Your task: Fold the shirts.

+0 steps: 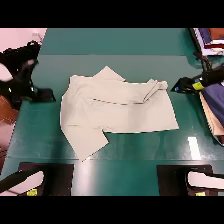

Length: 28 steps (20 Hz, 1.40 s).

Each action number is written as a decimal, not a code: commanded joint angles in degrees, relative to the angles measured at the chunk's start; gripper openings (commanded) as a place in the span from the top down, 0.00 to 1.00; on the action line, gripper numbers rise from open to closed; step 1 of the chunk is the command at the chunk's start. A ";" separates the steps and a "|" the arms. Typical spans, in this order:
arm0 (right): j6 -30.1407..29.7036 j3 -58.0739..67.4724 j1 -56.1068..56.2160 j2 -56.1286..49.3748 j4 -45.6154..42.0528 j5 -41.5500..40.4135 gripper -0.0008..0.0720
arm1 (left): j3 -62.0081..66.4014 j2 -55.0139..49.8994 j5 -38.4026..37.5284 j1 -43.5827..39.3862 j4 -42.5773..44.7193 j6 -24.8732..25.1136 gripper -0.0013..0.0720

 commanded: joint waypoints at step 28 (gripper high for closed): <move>-0.83 -36.74 -20.55 13.44 -3.06 -3.28 0.40 | -15.28 6.64 9.97 0.37 -12.81 -0.94 0.95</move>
